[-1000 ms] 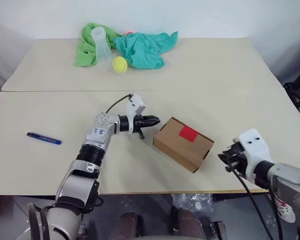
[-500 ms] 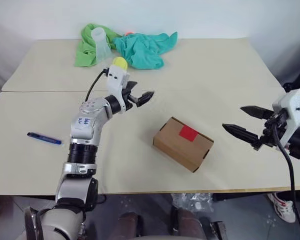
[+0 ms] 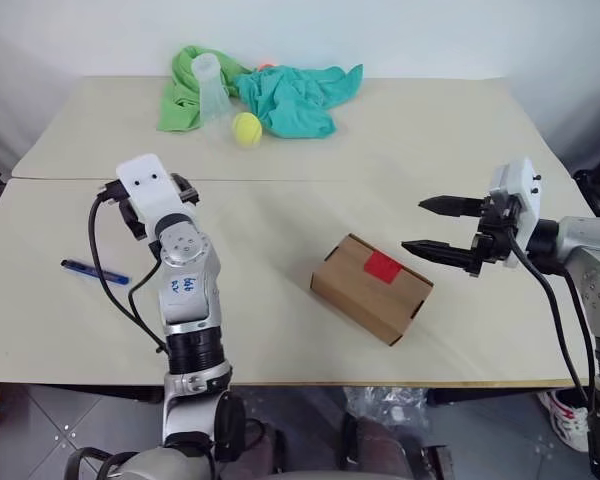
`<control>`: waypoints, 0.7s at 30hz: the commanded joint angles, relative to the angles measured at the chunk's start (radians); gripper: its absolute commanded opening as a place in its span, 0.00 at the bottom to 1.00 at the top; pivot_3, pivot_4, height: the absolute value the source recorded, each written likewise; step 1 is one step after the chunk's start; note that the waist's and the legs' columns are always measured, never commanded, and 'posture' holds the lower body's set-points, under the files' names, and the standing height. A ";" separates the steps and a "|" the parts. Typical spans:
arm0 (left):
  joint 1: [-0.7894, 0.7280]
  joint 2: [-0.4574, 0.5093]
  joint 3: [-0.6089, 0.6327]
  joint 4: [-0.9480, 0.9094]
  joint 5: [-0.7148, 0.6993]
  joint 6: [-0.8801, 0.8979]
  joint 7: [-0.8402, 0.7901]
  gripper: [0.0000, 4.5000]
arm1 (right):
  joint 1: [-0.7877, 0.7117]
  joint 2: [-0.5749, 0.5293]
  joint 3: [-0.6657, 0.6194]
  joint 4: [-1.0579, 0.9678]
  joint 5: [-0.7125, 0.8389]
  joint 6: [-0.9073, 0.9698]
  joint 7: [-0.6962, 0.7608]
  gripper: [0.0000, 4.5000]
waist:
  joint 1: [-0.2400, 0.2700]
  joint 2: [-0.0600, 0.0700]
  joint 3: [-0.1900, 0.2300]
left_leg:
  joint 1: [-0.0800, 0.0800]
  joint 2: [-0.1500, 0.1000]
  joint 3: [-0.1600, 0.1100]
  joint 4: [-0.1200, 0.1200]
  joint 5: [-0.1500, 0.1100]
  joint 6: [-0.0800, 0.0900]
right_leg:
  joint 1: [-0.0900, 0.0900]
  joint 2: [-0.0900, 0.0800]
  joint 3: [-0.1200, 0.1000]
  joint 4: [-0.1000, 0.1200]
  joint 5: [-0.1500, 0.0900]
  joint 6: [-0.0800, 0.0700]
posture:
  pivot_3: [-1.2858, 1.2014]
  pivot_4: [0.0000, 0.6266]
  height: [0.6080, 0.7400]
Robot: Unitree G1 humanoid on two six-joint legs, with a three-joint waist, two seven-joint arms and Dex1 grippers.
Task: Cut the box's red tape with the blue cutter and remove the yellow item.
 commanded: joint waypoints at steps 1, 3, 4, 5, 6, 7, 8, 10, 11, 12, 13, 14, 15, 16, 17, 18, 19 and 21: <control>-0.037 -0.070 0.079 -0.073 -0.006 0.075 0.137 0.99 | -0.046 -0.003 0.019 0.030 -0.005 -0.039 0.040 1.00 | 0.003 0.000 0.000 | 0.000 0.000 0.000 0.001 0.000 0.000 | 0.000 0.000 0.000 0.000 0.000 0.000 | 0.52 0.24 1.00; -0.041 -0.124 0.126 -0.093 -0.048 0.095 0.200 0.99 | -0.074 0.000 0.043 0.054 -0.011 -0.043 0.054 1.00 | 0.003 0.000 0.000 | 0.000 0.001 0.000 0.001 0.000 -0.001 | 0.000 0.000 0.000 0.001 0.000 0.000 | 0.52 0.24 1.00; -0.037 -0.137 0.127 -0.102 -0.050 0.098 0.225 0.99 | -0.084 0.000 0.051 0.062 -0.014 -0.045 0.060 1.00 | 0.003 -0.001 0.000 | 0.000 0.001 0.000 0.001 0.000 -0.001 | 0.000 0.000 0.000 0.001 0.000 0.000 | 0.52 0.24 1.00; -0.035 -0.150 0.131 -0.110 -0.056 0.103 0.249 0.99 | -0.092 0.002 0.056 0.069 -0.015 -0.045 0.064 1.00 | 0.004 -0.001 0.000 | 0.000 0.001 0.000 0.002 0.000 -0.001 | 0.000 0.000 0.000 0.002 0.000 0.000 | 0.52 0.24 1.00; -0.033 -0.164 0.140 -0.119 -0.067 0.108 0.278 0.99 | -0.098 0.003 0.060 0.074 -0.017 -0.044 0.067 1.00 | 0.007 -0.001 0.000 | 0.000 0.001 0.000 0.003 -0.001 -0.001 | 0.000 0.000 0.000 0.002 0.000 0.000 | 0.52 0.24 1.00; -0.027 -0.174 0.144 -0.127 -0.071 0.114 0.307 0.99 | -0.103 0.004 0.065 0.078 -0.019 -0.043 0.072 1.00 | 0.008 -0.001 0.001 | -0.001 0.001 -0.001 0.004 -0.001 -0.001 | 0.000 0.000 0.000 0.002 0.000 0.000 | 0.52 0.24 1.00; -0.022 -0.179 0.146 -0.132 -0.077 0.118 0.328 0.99 | -0.107 0.005 0.069 0.081 -0.021 -0.043 0.074 1.00 | 0.008 -0.001 0.001 | -0.001 0.001 -0.001 0.005 -0.001 -0.002 | 0.000 0.000 0.000 0.003 0.000 0.000 | 0.52 0.24 1.00; -0.014 -0.190 0.162 -0.133 -0.114 0.118 0.356 0.99 | -0.110 0.005 0.078 0.082 -0.022 -0.042 0.080 1.00 | 0.010 -0.001 0.001 | -0.002 0.001 -0.002 0.006 -0.002 -0.002 | 0.000 0.000 0.000 0.003 0.000 0.000 | 0.52 0.24 1.00; -0.007 -0.198 0.180 -0.116 -0.141 0.109 0.372 0.99 | -0.113 0.008 0.079 0.083 -0.015 -0.036 0.084 1.00 | 0.009 -0.001 0.001 | -0.002 0.001 -0.002 0.007 -0.002 -0.002 | 0.000 0.000 0.000 0.003 0.000 0.000 | 0.52 0.24 1.00; -0.002 -0.203 0.191 -0.103 -0.161 0.102 0.385 0.99 | -0.116 0.011 0.079 0.084 -0.010 -0.032 0.088 1.00 | 0.008 -0.001 0.001 | -0.002 0.001 -0.002 0.007 -0.002 -0.002 | 0.000 0.000 0.000 0.003 0.000 -0.001 | 0.52 0.24 1.00; 0.002 -0.201 0.194 -0.090 -0.180 0.099 0.389 0.99 | -0.119 0.013 0.079 0.087 -0.008 -0.030 0.090 1.00 | 0.007 -0.001 0.001 | -0.002 0.001 -0.002 0.007 -0.002 -0.002 | 0.000 0.000 0.000 0.003 0.000 -0.001 | 0.52 0.24 1.00; 0.004 -0.196 0.192 -0.080 -0.193 0.096 0.393 0.99 | -0.121 0.016 0.079 0.090 -0.007 -0.029 0.092 1.00 | 0.006 -0.001 0.001 | -0.001 0.001 -0.002 0.007 -0.002 -0.002 | 0.000 0.000 0.000 0.003 0.000 -0.001 | 0.52 0.24 1.00; 0.007 -0.192 0.192 -0.072 -0.202 0.095 0.403 0.99 | -0.123 0.018 0.079 0.094 -0.005 -0.027 0.096 1.00 | 0.006 -0.001 0.001 | -0.001 0.001 -0.002 0.007 -0.002 -0.002 | 0.000 0.000 0.000 0.003 0.000 -0.001 | 0.52 0.24 1.00; 0.002 -0.191 0.205 -0.045 -0.226 0.097 0.413 0.99 | -0.121 0.018 0.080 0.102 -0.010 -0.032 0.102 1.00 | 0.006 -0.001 0.001 | -0.001 0.001 -0.002 0.007 -0.002 -0.002 | 0.000 0.000 0.000 0.004 0.000 -0.001 | 0.52 0.24 1.00; -0.002 -0.189 0.214 -0.023 -0.246 0.096 0.422 0.99 | -0.120 0.018 0.082 0.110 -0.015 -0.037 0.107 1.00 | 0.007 -0.001 0.001 | -0.001 0.001 -0.001 0.007 -0.002 -0.002 | 0.000 0.000 0.000 0.004 0.000 -0.001 | 0.52 0.24 1.00; -0.005 -0.185 0.222 -0.001 -0.261 0.091 0.434 0.99 | -0.119 0.019 0.083 0.114 -0.019 -0.041 0.111 1.00 | 0.007 -0.001 0.001 | -0.001 0.001 -0.001 0.007 -0.002 -0.002 | 0.000 0.000 0.000 0.004 0.000 -0.001 | 0.52 0.24 1.00; -0.008 -0.178 0.226 0.021 -0.272 0.081 0.445 0.99 | -0.118 0.020 0.083 0.115 -0.020 -0.042 0.112 1.00 | 0.006 -0.001 0.001 | -0.001 0.001 -0.001 0.008 -0.002 -0.002 | 0.000 0.000 0.000 0.004 0.000 -0.001 | 0.52 0.24 1.00; -0.024 -0.148 0.228 0.089 -0.279 0.082 0.466 0.99 | -0.119 0.027 0.078 0.103 -0.014 -0.032 0.103 1.00 | 0.006 -0.001 0.001 | -0.001 0.001 -0.001 0.008 -0.002 -0.002 | 0.000 0.000 0.000 0.004 0.000 -0.001 | 0.52 0.24 1.00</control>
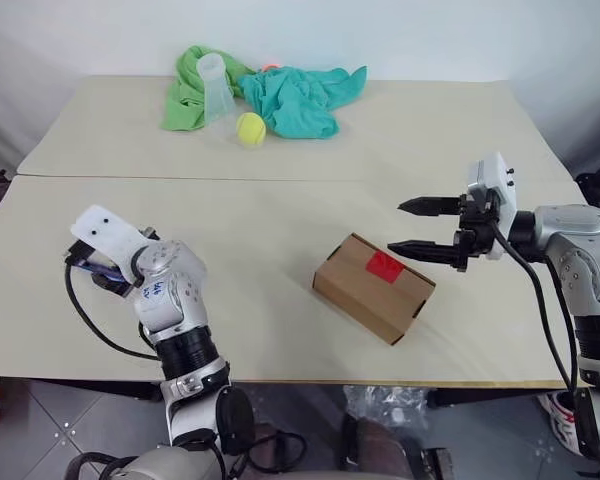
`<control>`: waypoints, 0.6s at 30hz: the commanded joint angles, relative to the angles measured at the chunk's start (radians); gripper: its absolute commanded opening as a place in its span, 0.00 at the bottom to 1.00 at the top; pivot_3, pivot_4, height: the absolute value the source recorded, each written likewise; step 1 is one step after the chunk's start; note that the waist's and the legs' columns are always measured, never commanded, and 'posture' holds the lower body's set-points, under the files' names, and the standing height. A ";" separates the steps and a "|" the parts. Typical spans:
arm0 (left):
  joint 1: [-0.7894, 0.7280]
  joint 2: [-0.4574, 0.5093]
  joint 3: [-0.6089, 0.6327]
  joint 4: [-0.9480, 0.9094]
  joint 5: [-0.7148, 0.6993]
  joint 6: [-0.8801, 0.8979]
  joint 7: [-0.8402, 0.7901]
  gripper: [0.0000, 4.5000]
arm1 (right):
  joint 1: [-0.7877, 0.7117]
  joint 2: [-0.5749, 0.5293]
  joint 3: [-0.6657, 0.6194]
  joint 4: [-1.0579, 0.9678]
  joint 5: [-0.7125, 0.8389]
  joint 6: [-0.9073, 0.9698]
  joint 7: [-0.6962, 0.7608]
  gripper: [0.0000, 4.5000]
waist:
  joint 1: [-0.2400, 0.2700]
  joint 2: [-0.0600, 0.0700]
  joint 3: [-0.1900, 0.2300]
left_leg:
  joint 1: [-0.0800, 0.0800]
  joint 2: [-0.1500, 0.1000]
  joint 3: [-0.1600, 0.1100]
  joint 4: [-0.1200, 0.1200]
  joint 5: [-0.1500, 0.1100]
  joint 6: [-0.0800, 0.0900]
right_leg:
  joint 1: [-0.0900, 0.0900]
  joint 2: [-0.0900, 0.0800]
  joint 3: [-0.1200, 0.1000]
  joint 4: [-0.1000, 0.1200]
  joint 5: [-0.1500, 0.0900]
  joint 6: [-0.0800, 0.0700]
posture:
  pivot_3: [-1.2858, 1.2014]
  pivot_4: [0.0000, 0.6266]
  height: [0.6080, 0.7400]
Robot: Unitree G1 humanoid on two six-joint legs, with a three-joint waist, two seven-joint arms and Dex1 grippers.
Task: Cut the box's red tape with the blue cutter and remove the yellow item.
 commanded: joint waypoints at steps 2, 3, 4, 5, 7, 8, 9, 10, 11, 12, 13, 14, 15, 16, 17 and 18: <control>-0.030 -0.101 0.019 0.092 -0.031 -0.007 0.058 0.99 | -0.015 0.011 -0.012 -0.024 0.011 -0.007 -0.006 1.00 | 0.000 0.000 0.000 | 0.000 0.000 0.000 0.000 0.000 0.000 | 0.000 0.000 0.000 0.000 0.000 0.000 | 0.52 0.24 1.00; -0.028 -0.096 0.013 0.093 -0.027 -0.008 0.068 0.99 | -0.010 0.009 -0.015 -0.028 0.009 -0.007 -0.008 1.00 | 0.000 0.000 0.000 | 0.000 0.000 0.000 0.000 0.000 0.000 | 0.000 0.000 0.000 0.000 0.000 0.000 | 0.52 0.24 1.00; -0.027 -0.093 0.009 0.090 -0.028 -0.005 0.074 0.99 | -0.005 0.007 -0.018 -0.031 0.008 -0.007 -0.008 1.00 | 0.000 0.000 0.000 | 0.001 0.000 0.000 0.000 0.000 0.000 | 0.000 0.000 0.000 0.000 0.000 0.000 | 0.52 0.24 1.00; -0.026 -0.091 0.005 0.088 -0.030 -0.004 0.077 0.99 | -0.001 0.005 -0.020 -0.033 0.007 -0.007 -0.008 1.00 | 0.000 0.000 0.000 | 0.001 0.000 0.001 0.000 0.000 0.000 | 0.000 0.000 0.000 0.000 0.000 0.000 | 0.52 0.24 1.00; -0.020 -0.089 0.002 0.088 -0.037 0.001 0.077 0.99 | 0.007 0.000 -0.025 -0.043 0.010 -0.004 -0.009 1.00 | 0.000 0.000 0.000 | 0.001 0.000 0.001 0.000 0.000 0.000 | 0.000 0.000 0.001 0.000 0.000 0.000 | 0.52 0.24 1.00; -0.016 -0.089 0.009 0.096 -0.044 0.000 0.080 0.99 | 0.010 -0.002 -0.028 -0.048 0.011 -0.002 -0.012 1.00 | 0.000 0.000 0.000 | 0.001 0.000 0.001 0.000 0.000 0.000 | 0.000 0.000 0.000 0.000 0.000 0.000 | 0.52 0.24 1.00; -0.014 -0.089 0.013 0.102 -0.048 -0.001 0.082 0.99 | 0.012 -0.003 -0.030 -0.051 0.011 -0.001 -0.013 1.00 | 0.000 0.000 0.000 | 0.001 0.000 0.001 0.000 0.000 0.000 | 0.000 0.000 0.001 0.000 0.000 0.000 | 0.52 0.24 1.00; -0.011 -0.084 0.017 0.106 -0.050 -0.004 0.083 0.99 | 0.015 -0.005 -0.034 -0.055 0.012 0.001 -0.018 1.00 | 0.000 0.000 0.000 | 0.001 0.000 0.001 0.000 0.000 0.000 | 0.000 0.000 0.001 0.000 0.000 0.000 | 0.52 0.24 1.00; -0.009 -0.080 0.018 0.108 -0.051 -0.006 0.084 0.99 | 0.017 -0.006 -0.036 -0.058 0.012 0.003 -0.021 1.00 | 0.000 0.000 0.000 | 0.001 0.000 0.001 0.000 0.000 0.000 | 0.000 0.000 0.001 0.000 0.000 0.000 | 0.52 0.24 1.00; -0.007 -0.075 0.021 0.108 -0.052 -0.004 0.085 0.99 | 0.020 -0.009 -0.039 -0.061 0.013 0.004 -0.023 1.00 | 0.000 0.000 0.000 | 0.001 0.000 0.001 0.000 0.000 0.000 | 0.000 0.000 0.001 0.001 0.000 0.000 | 0.52 0.24 1.00; -0.006 -0.069 0.022 0.109 -0.052 0.003 0.082 0.95 | 0.022 -0.011 -0.041 -0.064 0.014 0.006 -0.024 1.00 | 0.000 0.000 0.000 | 0.001 0.000 0.001 0.000 0.000 0.000 | 0.000 0.000 0.001 0.001 0.000 0.000 | 0.52 0.24 1.00; -0.005 -0.063 0.025 0.110 -0.055 0.007 0.079 0.91 | 0.026 -0.015 -0.044 -0.067 0.014 0.006 -0.025 1.00 | -0.001 0.000 0.000 | 0.001 0.000 0.001 0.000 0.000 0.000 | 0.000 0.000 0.001 0.001 0.000 0.000 | 0.52 0.24 1.00; -0.003 -0.059 0.026 0.109 -0.057 0.010 0.077 0.86 | 0.029 -0.017 -0.045 -0.069 0.015 0.007 -0.027 1.00 | -0.001 0.001 0.000 | 0.001 0.000 0.001 0.000 0.000 0.000 | 0.000 0.000 0.001 0.001 0.000 0.000 | 0.52 0.24 1.00; -0.003 -0.053 0.029 0.111 -0.067 0.016 0.064 0.80 | 0.032 -0.020 -0.046 -0.072 0.015 0.008 -0.028 1.00 | -0.001 0.001 0.000 | 0.001 0.000 0.001 0.000 0.000 0.000 | 0.000 0.000 0.001 0.001 0.000 0.000 | 0.52 0.24 1.00; -0.003 -0.050 0.031 0.112 -0.075 0.020 0.056 0.73 | 0.033 -0.021 -0.046 -0.074 0.016 0.008 -0.030 1.00 | -0.002 0.001 0.000 | 0.001 0.000 0.002 0.000 0.000 0.000 | 0.000 0.000 0.001 0.001 0.000 0.000 | 0.52 0.24 1.00; -0.002 -0.046 0.032 0.111 -0.075 0.020 0.056 0.66 | 0.034 -0.023 -0.047 -0.075 0.017 0.009 -0.031 1.00 | -0.002 0.001 -0.001 | 0.001 0.000 0.002 0.000 0.000 0.000 | 0.000 0.000 0.002 0.001 0.000 0.000 | 0.52 0.24 1.00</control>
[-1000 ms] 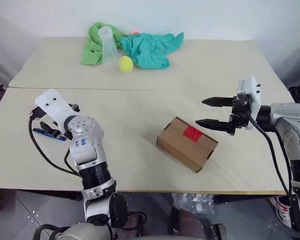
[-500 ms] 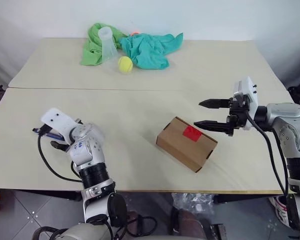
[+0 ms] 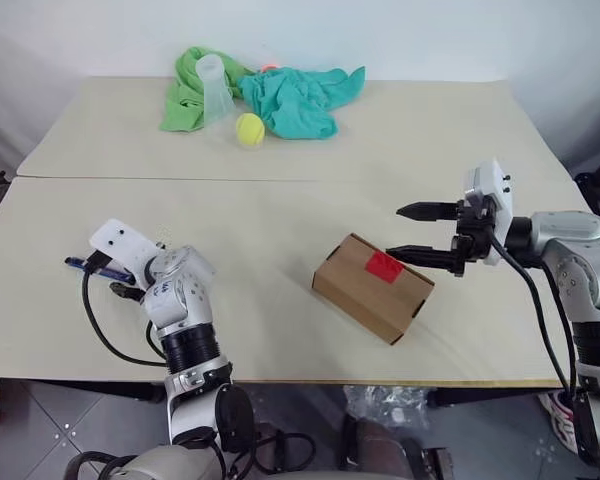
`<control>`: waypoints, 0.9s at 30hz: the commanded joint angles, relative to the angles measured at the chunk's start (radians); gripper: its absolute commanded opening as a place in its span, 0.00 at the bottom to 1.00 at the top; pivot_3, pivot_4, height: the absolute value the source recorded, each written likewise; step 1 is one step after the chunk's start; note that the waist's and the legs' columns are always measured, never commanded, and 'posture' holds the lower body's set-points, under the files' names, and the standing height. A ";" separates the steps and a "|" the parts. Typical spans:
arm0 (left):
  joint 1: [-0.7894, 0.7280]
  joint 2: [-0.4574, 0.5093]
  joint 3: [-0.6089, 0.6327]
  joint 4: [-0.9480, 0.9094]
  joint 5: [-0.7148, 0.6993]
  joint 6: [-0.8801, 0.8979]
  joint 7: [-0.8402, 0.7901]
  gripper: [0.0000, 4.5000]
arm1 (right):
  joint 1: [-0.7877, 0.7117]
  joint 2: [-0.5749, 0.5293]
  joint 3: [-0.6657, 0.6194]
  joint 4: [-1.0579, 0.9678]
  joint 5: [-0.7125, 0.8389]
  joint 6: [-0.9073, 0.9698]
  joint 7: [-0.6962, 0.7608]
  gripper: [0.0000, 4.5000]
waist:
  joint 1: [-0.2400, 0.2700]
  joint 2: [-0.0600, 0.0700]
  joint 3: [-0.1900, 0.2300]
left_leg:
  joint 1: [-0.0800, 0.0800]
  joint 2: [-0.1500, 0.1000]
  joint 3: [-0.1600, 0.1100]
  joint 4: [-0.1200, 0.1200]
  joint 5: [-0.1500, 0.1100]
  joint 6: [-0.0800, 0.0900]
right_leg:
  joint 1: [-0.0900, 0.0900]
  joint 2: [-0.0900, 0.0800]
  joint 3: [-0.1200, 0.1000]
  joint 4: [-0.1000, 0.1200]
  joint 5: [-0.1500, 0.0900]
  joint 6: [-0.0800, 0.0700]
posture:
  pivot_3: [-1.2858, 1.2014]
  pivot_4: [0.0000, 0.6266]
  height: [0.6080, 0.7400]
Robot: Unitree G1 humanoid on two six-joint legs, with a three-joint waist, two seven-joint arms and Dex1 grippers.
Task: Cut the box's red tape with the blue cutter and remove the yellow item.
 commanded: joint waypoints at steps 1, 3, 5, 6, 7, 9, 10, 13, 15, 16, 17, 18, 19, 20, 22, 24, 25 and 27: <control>0.009 -0.043 0.027 0.024 -0.023 0.033 -0.004 0.66 | 0.000 -0.024 -0.043 -0.038 0.017 0.002 -0.006 1.00 | 0.000 0.000 0.000 | 0.000 0.000 0.000 0.000 0.000 0.000 | 0.000 0.000 0.000 0.000 0.000 0.000 | 0.52 0.24 1.00; 0.013 -0.026 0.031 0.017 -0.015 0.043 -0.003 0.66 | 0.002 -0.026 -0.045 -0.039 0.018 0.001 -0.011 1.00 | 0.000 0.000 0.000 | 0.000 0.000 0.000 0.000 0.000 0.000 | 0.000 0.000 0.000 0.000 0.000 0.000 | 0.52 0.24 1.00; 0.016 -0.017 0.036 0.011 -0.012 0.049 -0.005 0.66 | 0.004 -0.027 -0.045 -0.042 0.019 0.002 -0.013 1.00 | 0.000 0.000 0.000 | 0.001 0.000 0.000 0.000 0.000 0.000 | 0.000 0.000 0.001 0.001 0.000 0.000 | 0.52 0.24 1.00; 0.018 -0.012 0.041 0.006 -0.011 0.054 -0.005 0.66 | 0.004 -0.028 -0.045 -0.042 0.019 0.003 -0.014 1.00 | 0.000 0.000 0.000 | 0.001 0.000 0.001 0.000 0.000 0.000 | 0.000 0.000 0.001 0.001 0.000 0.000 | 0.52 0.24 1.00; 0.022 -0.004 0.046 -0.002 -0.007 0.059 -0.004 0.66 | 0.005 -0.029 -0.045 -0.041 0.018 0.001 -0.016 1.00 | 0.000 0.000 0.000 | 0.001 0.000 0.001 0.000 0.000 0.000 | 0.000 0.000 0.001 0.001 0.000 0.000 | 0.52 0.24 1.00; 0.027 0.004 0.056 -0.018 -0.005 0.068 -0.003 0.66 | 0.005 -0.031 -0.046 -0.039 0.016 0.000 -0.017 1.00 | 0.000 0.000 0.000 | 0.001 0.000 0.001 0.000 0.000 0.000 | 0.000 0.000 0.001 0.001 0.000 0.000 | 0.52 0.24 1.00; 0.029 0.009 0.057 -0.023 -0.001 0.071 -0.005 0.66 | 0.005 -0.032 -0.046 -0.038 0.015 -0.001 -0.018 1.00 | -0.001 0.000 0.000 | 0.001 0.000 0.001 0.000 0.000 0.000 | 0.000 0.000 0.001 0.001 0.000 0.000 | 0.52 0.24 1.00; 0.026 0.019 0.068 -0.025 0.002 0.072 -0.010 0.66 | 0.005 -0.034 -0.045 -0.036 0.015 -0.001 -0.018 1.00 | -0.006 0.001 0.000 | 0.001 0.000 0.001 0.000 0.000 0.000 | 0.000 0.000 0.001 0.001 0.000 0.000 | 0.52 0.24 1.00; 0.022 0.025 0.076 -0.024 0.004 0.064 -0.009 0.66 | 0.005 -0.036 -0.043 -0.034 0.013 -0.003 -0.018 1.00 | -0.009 0.001 0.000 | 0.001 0.000 0.001 0.000 0.000 0.000 | 0.000 0.000 0.001 0.001 0.000 0.000 | 0.52 0.24 1.00; 0.020 0.029 0.079 -0.023 0.005 0.060 -0.009 0.66 | 0.004 -0.037 -0.043 -0.033 0.012 -0.004 -0.018 1.00 | -0.011 0.001 0.000 | 0.001 0.000 0.001 0.000 0.000 0.000 | 0.000 0.000 0.001 0.001 0.000 0.000 | 0.52 0.24 1.00; 0.018 0.031 0.082 -0.023 0.006 0.057 -0.010 0.66 | 0.004 -0.037 -0.043 -0.032 0.011 -0.005 -0.018 1.00 | -0.013 0.001 0.000 | 0.001 0.000 0.001 0.000 0.000 0.000 | 0.000 0.000 0.001 0.001 0.000 0.000 | 0.52 0.24 1.00; 0.018 0.033 0.089 -0.024 0.007 0.036 -0.004 0.66 | 0.004 -0.037 -0.043 -0.031 0.011 -0.004 -0.018 1.00 | -0.015 0.001 0.000 | 0.001 0.001 0.001 0.000 0.000 0.000 | 0.000 0.000 0.001 0.001 0.000 0.000 | 0.52 0.24 1.00; 0.018 0.036 0.090 -0.024 0.009 0.028 -0.005 0.66 | 0.003 -0.037 -0.042 -0.031 0.011 -0.005 -0.018 1.00 | -0.018 0.001 0.000 | 0.001 0.001 0.001 0.000 0.000 0.000 | 0.000 0.000 0.002 0.001 0.000 0.000 | 0.52 0.24 1.00; 0.015 0.035 0.096 -0.022 0.002 0.016 -0.009 0.66 | 0.004 -0.037 -0.042 -0.031 0.010 -0.005 -0.019 1.00 | -0.021 0.001 0.000 | 0.001 0.001 0.001 0.000 0.000 0.000 | 0.000 0.000 0.002 0.001 0.000 0.000 | 0.52 0.24 1.00; 0.016 0.038 0.092 -0.018 0.005 0.003 -0.016 0.66 | 0.004 -0.038 -0.043 -0.033 0.011 -0.004 -0.020 1.00 | -0.024 0.001 0.000 | 0.001 0.001 0.001 0.000 0.000 0.000 | 0.000 0.000 0.002 0.001 0.000 0.000 | 0.52 0.24 1.00; 0.019 0.037 0.091 -0.022 0.014 -0.008 -0.011 0.66 | 0.005 -0.040 -0.044 -0.035 0.010 -0.004 -0.021 1.00 | -0.024 0.001 0.000 | 0.002 0.001 0.001 0.000 0.000 0.000 | 0.000 0.000 0.002 0.002 0.000 0.000 | 0.52 0.24 1.00; 0.020 0.037 0.090 -0.024 0.016 -0.008 -0.011 0.66 | 0.005 -0.041 -0.045 -0.036 0.011 -0.004 -0.022 1.00 | -0.024 0.001 0.000 | 0.002 0.001 0.001 0.000 0.000 0.000 | 0.000 0.000 0.002 0.002 0.000 0.000 | 0.52 0.24 1.00; 0.022 0.039 0.091 -0.023 0.017 -0.008 -0.010 0.66 | 0.004 -0.042 -0.046 -0.037 0.012 -0.002 -0.024 1.00 | -0.024 0.001 0.000 | 0.002 0.001 0.002 0.000 0.000 0.000 | 0.000 0.000 0.002 0.002 0.000 0.000 | 0.52 0.24 1.00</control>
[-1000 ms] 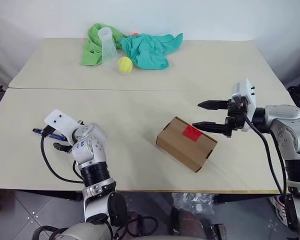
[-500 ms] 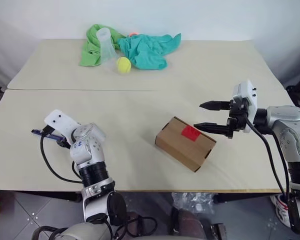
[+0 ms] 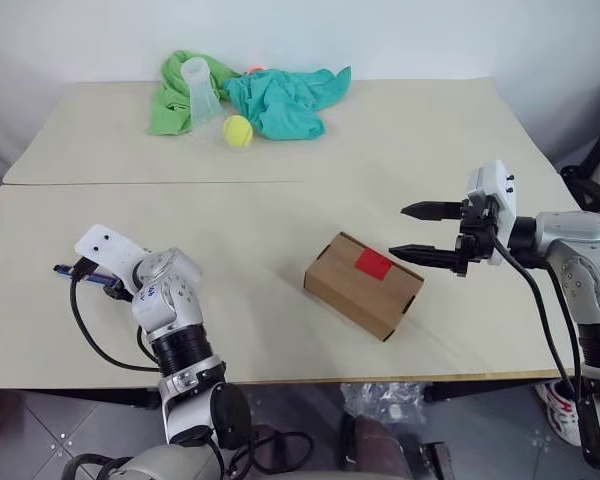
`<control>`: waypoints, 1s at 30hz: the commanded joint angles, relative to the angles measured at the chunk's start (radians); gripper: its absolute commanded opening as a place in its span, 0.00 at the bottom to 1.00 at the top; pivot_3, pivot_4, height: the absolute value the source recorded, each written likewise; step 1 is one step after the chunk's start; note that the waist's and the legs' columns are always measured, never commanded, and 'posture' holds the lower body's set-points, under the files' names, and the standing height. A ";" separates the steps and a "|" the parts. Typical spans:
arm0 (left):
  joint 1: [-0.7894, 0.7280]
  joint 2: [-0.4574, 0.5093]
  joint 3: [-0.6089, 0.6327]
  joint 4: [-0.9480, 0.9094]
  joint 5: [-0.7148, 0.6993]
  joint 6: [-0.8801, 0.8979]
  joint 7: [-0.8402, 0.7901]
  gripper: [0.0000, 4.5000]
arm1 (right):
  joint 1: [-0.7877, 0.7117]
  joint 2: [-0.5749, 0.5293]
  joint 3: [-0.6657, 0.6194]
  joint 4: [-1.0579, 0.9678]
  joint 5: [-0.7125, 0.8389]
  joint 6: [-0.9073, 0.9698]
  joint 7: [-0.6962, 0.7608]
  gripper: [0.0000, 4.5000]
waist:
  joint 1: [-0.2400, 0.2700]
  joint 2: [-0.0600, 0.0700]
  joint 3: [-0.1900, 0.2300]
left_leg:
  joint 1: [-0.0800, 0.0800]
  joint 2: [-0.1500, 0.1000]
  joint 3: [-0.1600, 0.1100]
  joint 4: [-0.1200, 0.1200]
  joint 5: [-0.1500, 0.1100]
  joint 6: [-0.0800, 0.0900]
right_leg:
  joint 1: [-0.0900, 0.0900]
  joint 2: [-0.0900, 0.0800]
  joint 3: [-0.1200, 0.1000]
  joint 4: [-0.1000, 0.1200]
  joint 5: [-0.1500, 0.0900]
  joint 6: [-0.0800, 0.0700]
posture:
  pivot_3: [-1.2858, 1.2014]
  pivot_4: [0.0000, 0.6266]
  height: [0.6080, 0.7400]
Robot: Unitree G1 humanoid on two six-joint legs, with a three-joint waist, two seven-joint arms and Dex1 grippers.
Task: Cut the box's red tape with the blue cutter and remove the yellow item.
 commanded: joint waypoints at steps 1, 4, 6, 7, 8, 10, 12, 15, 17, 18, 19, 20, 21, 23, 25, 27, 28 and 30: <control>0.024 0.010 0.024 -0.005 0.016 -0.005 0.010 0.66 | -0.002 -0.028 -0.043 -0.028 0.011 -0.002 -0.003 1.00 | 0.000 0.000 0.000 | 0.000 0.000 0.000 0.000 0.000 0.000 | 0.000 0.000 0.000 0.000 0.000 0.000 | 0.52 0.24 1.00; 0.034 0.011 0.030 -0.015 0.019 -0.014 0.013 0.66 | 0.002 -0.030 -0.046 -0.033 0.012 -0.001 -0.006 1.00 | 0.000 0.000 0.000 | 0.000 0.000 0.000 0.000 0.000 0.000 | 0.000 0.000 0.000 0.000 0.000 0.000 | 0.52 0.24 1.00; 0.036 0.019 0.039 -0.019 0.020 -0.018 0.017 0.66 | 0.003 -0.032 -0.046 -0.034 0.013 -0.002 -0.007 1.00 | -0.001 0.000 0.000 | 0.000 0.000 0.000 0.000 0.000 0.000 | 0.000 0.000 0.000 0.000 0.000 0.000 | 0.52 0.24 1.00; 0.036 0.023 0.041 -0.018 0.021 -0.020 0.019 0.66 | 0.003 -0.033 -0.046 -0.034 0.013 -0.001 -0.008 1.00 | -0.001 0.000 0.000 | 0.000 0.000 0.000 0.000 0.000 0.000 | 0.000 0.000 0.000 0.000 0.000 0.000 | 0.52 0.24 1.00; 0.037 0.027 0.041 -0.014 0.022 -0.016 0.016 0.66 | 0.002 -0.033 -0.046 -0.034 0.013 -0.002 -0.008 1.00 | -0.001 0.000 0.000 | 0.000 0.000 0.000 0.000 0.000 0.000 | 0.000 0.000 0.000 0.000 0.000 0.000 | 0.52 0.24 1.00; 0.039 0.033 0.041 -0.012 0.026 -0.014 0.016 0.58 | 0.001 -0.034 -0.045 -0.033 0.011 -0.003 -0.011 1.00 | -0.001 0.000 0.000 | 0.000 0.000 0.000 0.000 0.000 0.000 | 0.000 0.000 0.000 0.000 0.000 0.000 | 0.52 0.24 1.00; 0.041 0.037 0.046 -0.015 0.031 -0.015 0.022 0.46 | -0.001 -0.033 -0.045 -0.032 0.011 -0.003 -0.013 1.00 | 0.000 0.000 0.000 | 0.000 0.000 0.000 0.000 0.000 0.000 | 0.000 0.000 0.000 0.000 0.000 0.000 | 0.52 0.24 1.00; 0.041 0.044 0.053 -0.016 0.030 -0.013 0.013 0.34 | 0.000 -0.035 -0.045 -0.032 0.011 -0.003 -0.014 1.00 | 0.000 0.000 0.000 | 0.000 0.000 0.000 0.000 0.000 0.000 | 0.000 0.000 0.000 -0.001 0.000 0.000 | 0.52 0.24 1.00; 0.042 0.050 0.055 -0.017 0.032 -0.008 0.009 0.34 | 0.003 -0.036 -0.046 -0.033 0.011 -0.002 -0.015 1.00 | 0.000 0.000 0.000 | 0.000 0.000 0.000 0.000 0.000 0.000 | -0.001 0.000 0.000 -0.001 0.000 0.000 | 0.52 0.24 1.00; 0.043 0.052 0.057 -0.018 0.031 -0.005 0.008 0.34 | 0.003 -0.036 -0.046 -0.034 0.010 -0.002 -0.017 1.00 | 0.000 0.000 0.000 | 0.000 0.000 0.000 0.000 0.000 0.000 | -0.001 0.000 0.000 -0.001 0.000 0.000 | 0.52 0.24 1.00; 0.043 0.053 0.058 -0.018 0.031 -0.003 0.007 0.34 | 0.004 -0.037 -0.047 -0.034 0.010 -0.003 -0.018 1.00 | 0.000 0.000 0.000 | 0.000 0.000 0.000 0.000 0.000 0.000 | -0.001 0.000 0.000 -0.001 0.000 0.000 | 0.52 0.24 1.00; 0.043 0.055 0.059 -0.018 0.033 -0.003 0.007 0.34 | 0.004 -0.037 -0.047 -0.035 0.010 -0.002 -0.019 1.00 | 0.000 0.000 0.000 | 0.000 0.000 0.000 0.000 0.000 0.000 | -0.001 0.000 0.000 -0.001 0.000 0.000 | 0.52 0.24 1.00; 0.043 0.056 0.061 -0.018 0.033 -0.001 0.006 0.34 | 0.005 -0.037 -0.047 -0.035 0.011 -0.002 -0.020 1.00 | 0.000 0.000 0.000 | 0.000 0.000 0.000 0.000 0.000 0.000 | 0.000 0.000 0.000 -0.001 0.000 0.000 | 0.52 0.24 1.00; 0.043 0.060 0.065 -0.017 0.030 0.002 0.003 0.26 | 0.005 -0.038 -0.047 -0.035 0.011 -0.002 -0.022 1.00 | 0.000 0.000 0.000 | 0.000 0.000 0.000 0.000 0.000 0.000 | -0.001 0.000 0.000 -0.001 0.000 0.000 | 0.52 0.24 1.00; 0.043 0.062 0.068 -0.016 0.028 0.004 -0.001 0.15 | 0.005 -0.038 -0.047 -0.035 0.011 -0.003 -0.023 1.00 | 0.000 0.000 0.000 | 0.000 0.000 0.000 0.000 0.000 0.000 | -0.001 0.000 0.000 -0.001 0.000 0.000 | 0.52 0.24 1.00; 0.044 0.067 0.070 -0.018 0.028 0.016 -0.009 0.09 | 0.006 -0.039 -0.048 -0.035 0.011 -0.001 -0.026 1.00 | 0.001 0.000 0.000 | 0.000 0.000 0.000 -0.001 0.000 0.000 | -0.001 0.000 0.000 -0.001 0.000 0.000 | 0.52 0.24 1.00; 0.044 0.068 0.071 -0.020 0.027 0.020 -0.011 0.09 | 0.007 -0.039 -0.048 -0.035 0.011 -0.001 -0.028 1.00 | 0.001 0.000 0.000 | 0.000 0.000 0.000 0.000 0.000 -0.001 | -0.001 0.000 0.000 0.000 0.000 0.000 | 0.52 0.24 1.00; 0.045 0.070 0.073 -0.026 0.030 0.030 -0.015 0.09 | 0.007 -0.039 -0.049 -0.036 0.011 -0.002 -0.031 1.00 | 0.001 0.000 0.000 | 0.000 0.000 0.000 0.000 0.000 -0.001 | 0.000 0.000 0.000 0.000 0.000 0.000 | 0.52 0.24 1.00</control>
